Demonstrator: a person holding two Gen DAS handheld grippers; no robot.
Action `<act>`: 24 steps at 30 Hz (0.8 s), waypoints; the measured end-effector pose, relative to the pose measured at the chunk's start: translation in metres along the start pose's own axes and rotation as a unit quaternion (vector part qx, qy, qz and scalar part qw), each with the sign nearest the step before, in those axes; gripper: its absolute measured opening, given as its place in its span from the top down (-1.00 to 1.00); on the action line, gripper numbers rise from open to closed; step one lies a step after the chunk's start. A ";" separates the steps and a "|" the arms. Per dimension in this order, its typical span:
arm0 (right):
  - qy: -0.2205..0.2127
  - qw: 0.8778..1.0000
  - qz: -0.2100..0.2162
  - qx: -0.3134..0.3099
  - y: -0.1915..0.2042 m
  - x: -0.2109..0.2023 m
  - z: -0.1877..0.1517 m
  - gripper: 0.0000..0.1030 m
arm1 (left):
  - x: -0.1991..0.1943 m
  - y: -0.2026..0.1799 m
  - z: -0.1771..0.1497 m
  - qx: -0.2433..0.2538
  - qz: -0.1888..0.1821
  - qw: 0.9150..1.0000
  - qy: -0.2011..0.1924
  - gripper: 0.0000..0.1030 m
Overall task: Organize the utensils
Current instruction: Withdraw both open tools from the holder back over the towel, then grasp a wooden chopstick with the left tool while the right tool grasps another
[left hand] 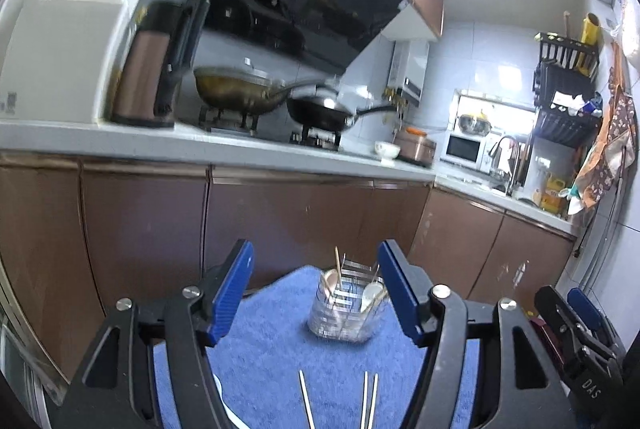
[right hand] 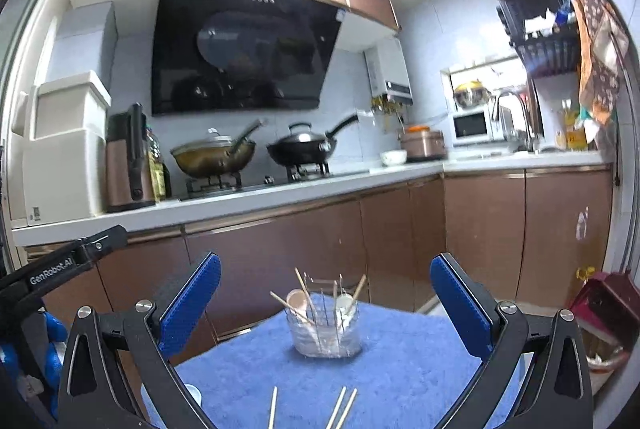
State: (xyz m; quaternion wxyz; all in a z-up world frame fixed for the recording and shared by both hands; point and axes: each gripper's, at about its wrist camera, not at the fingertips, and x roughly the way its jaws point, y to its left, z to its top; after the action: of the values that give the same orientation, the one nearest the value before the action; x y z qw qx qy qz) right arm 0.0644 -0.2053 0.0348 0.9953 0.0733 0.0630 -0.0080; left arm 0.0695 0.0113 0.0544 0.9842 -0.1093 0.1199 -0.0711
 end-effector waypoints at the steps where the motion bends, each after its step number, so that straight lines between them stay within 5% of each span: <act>1: 0.010 1.000 -0.003 0.002 -0.002 0.005 -0.002 -0.99 | 0.006 0.002 -0.003 -0.004 -0.001 1.000 0.011 -0.22; 6: 0.096 0.995 -0.013 0.016 -0.019 0.045 -0.027 -0.75 | 0.047 0.011 -0.022 -0.020 -0.021 0.996 0.088 -0.22; 11: 0.218 0.975 -0.008 0.045 -0.039 0.101 -0.067 0.04 | 0.103 0.017 -0.057 -0.041 -0.065 0.977 0.199 -0.21; 17: 0.372 0.926 0.011 0.061 -0.049 0.177 -0.131 0.40 | 0.173 0.026 -0.114 -0.053 -0.066 0.946 0.313 -0.18; 24: 0.473 0.879 0.009 0.064 -0.049 0.243 -0.177 0.49 | 0.228 0.041 -0.173 -0.051 -0.029 0.916 0.396 0.12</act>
State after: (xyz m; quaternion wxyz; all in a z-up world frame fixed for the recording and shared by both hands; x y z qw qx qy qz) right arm 0.2824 -0.2291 -0.1766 0.8403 0.1326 0.5246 0.0322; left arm 0.2501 -0.0213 -0.1695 0.8467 -0.1259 0.5002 -0.1307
